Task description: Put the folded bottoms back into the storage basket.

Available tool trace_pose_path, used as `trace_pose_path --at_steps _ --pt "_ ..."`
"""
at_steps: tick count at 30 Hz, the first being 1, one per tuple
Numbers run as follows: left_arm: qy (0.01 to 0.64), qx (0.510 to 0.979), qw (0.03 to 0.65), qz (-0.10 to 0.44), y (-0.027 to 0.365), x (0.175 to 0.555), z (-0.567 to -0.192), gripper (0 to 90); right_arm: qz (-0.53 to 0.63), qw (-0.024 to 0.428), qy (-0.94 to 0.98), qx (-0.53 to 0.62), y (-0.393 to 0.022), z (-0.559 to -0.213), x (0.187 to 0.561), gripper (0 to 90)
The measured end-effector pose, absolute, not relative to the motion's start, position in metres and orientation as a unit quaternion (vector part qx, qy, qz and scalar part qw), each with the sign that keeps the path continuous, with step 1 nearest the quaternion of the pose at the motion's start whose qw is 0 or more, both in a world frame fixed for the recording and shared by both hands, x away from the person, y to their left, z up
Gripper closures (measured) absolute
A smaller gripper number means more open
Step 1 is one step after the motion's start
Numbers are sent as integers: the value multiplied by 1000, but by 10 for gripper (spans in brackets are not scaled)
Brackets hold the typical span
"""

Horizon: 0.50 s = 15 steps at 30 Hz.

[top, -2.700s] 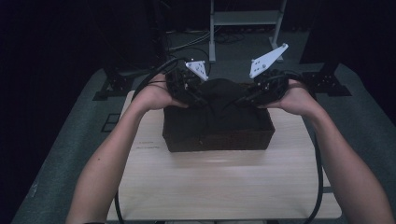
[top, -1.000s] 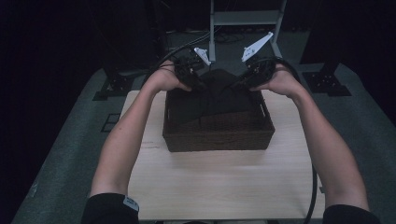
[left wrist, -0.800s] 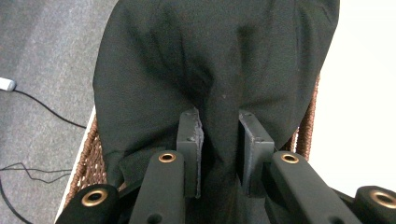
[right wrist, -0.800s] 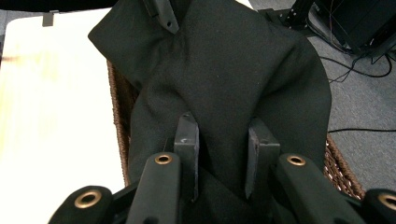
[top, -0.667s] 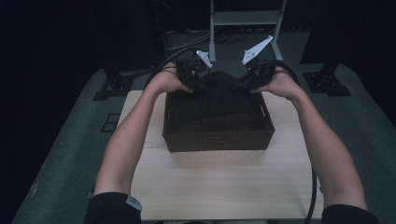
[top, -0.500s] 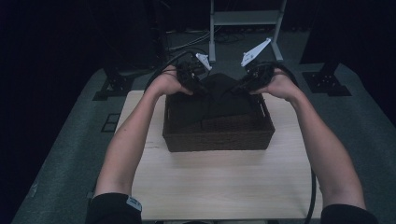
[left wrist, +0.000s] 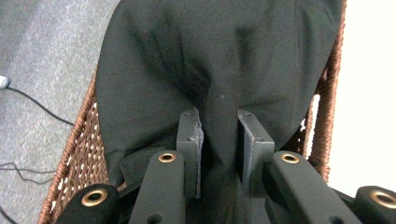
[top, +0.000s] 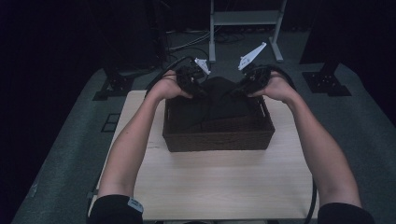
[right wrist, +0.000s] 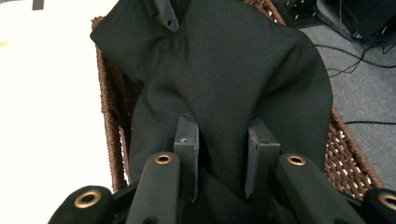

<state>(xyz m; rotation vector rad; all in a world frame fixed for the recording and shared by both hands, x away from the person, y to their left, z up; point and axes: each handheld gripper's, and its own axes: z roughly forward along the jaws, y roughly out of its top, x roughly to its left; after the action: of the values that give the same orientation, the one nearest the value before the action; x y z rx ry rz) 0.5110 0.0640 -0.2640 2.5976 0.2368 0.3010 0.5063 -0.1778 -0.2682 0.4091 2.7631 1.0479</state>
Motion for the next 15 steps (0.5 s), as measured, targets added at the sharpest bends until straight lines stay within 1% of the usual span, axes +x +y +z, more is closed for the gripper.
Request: trace_pose_path --at_steps 6,15 --pt "94 956 256 108 66 512 -272 730 355 75 922 139 -176 -278 508 700" --pt "89 961 236 111 62 513 -286 730 350 66 923 145 -175 -295 510 700"
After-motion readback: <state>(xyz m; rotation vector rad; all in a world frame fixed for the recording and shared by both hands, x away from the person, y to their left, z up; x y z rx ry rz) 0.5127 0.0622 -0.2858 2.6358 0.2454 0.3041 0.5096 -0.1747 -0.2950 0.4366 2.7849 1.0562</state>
